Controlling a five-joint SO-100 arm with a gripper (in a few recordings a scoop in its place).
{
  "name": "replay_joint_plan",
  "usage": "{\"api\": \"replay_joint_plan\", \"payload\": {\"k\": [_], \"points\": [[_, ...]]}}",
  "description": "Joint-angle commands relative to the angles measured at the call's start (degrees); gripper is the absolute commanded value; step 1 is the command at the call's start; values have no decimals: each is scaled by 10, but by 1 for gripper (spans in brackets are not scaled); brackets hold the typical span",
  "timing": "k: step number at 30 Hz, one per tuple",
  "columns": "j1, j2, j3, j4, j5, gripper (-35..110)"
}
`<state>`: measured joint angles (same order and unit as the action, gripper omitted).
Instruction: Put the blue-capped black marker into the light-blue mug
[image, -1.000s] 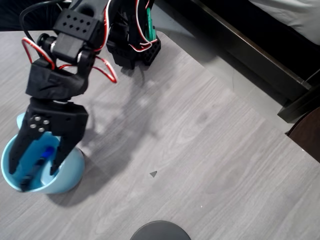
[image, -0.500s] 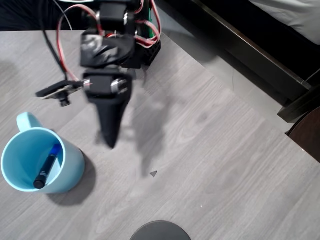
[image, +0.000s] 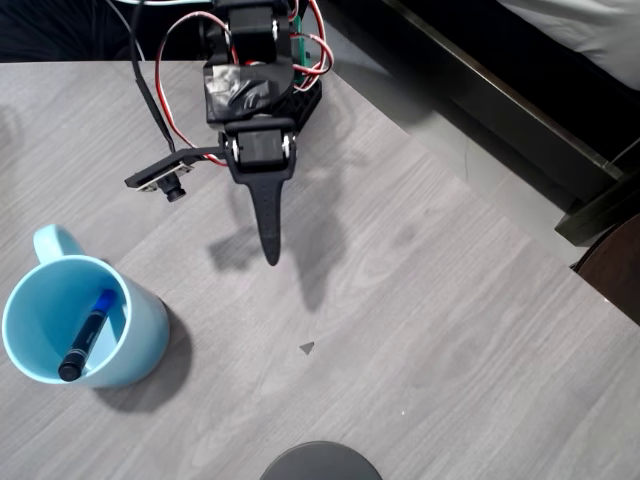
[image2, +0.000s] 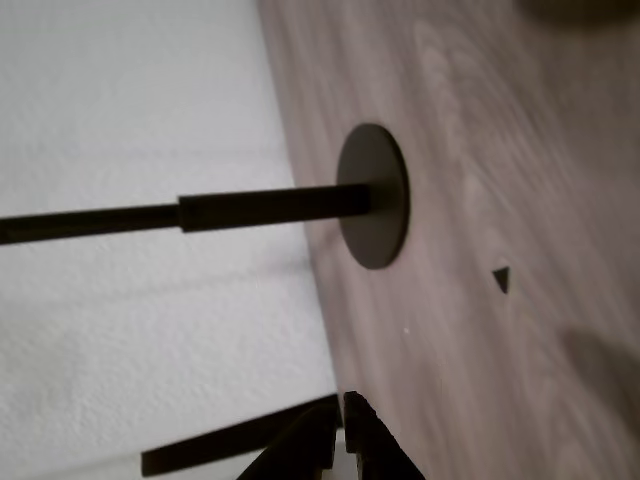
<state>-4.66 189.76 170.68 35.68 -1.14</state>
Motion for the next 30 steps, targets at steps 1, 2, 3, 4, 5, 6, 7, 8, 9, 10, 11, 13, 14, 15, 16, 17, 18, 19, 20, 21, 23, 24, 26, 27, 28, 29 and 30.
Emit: {"api": "replay_joint_plan", "payload": {"k": [1, 2, 3, 4, 5, 6, 7, 8, 9, 10, 11, 13, 14, 15, 16, 17, 18, 19, 20, 21, 23, 24, 26, 27, 28, 29, 30], "points": [[0, 15, 5, 9, -4, 0], [0, 15, 9, 11, -4, 0], [-1, 15, 14, 12, -5, 0], [-3, 15, 22, 12, -7, 0], [-6, 15, 31, 13, -11, 0], [-10, 15, 41, 13, -16, 0], [-12, 15, 52, 13, -18, 0], [-15, 15, 60, 13, -18, 0], [-17, 15, 67, 12, -19, 0], [-19, 15, 72, 11, -21, 0], [-24, 15, 74, 16, -22, 0], [-37, 15, 75, 29, -24, 0], [-46, 15, 75, 40, -24, 0], [-55, 15, 75, 51, -24, 0], [-62, 15, 75, 60, -24, 0], [-65, 15, 76, 65, -24, 0], [-66, 15, 76, 68, -24, 0], [-66, 15, 76, 70, -24, 0], [-65, 15, 76, 75, -24, 0], [-65, 15, 76, 82, -24, 0], [-65, 15, 76, 105, -24, 0], [-65, 15, 76, 118, -24, 0], [-63, 15, 76, 141, -24, 0], [-61, 15, 76, 149, -24, 0], [-57, 15, 76, 161, -23, 0], [-54, 15, 76, 173, -22, 0], [-54, 15, 76, 189, -21, 0]]}}
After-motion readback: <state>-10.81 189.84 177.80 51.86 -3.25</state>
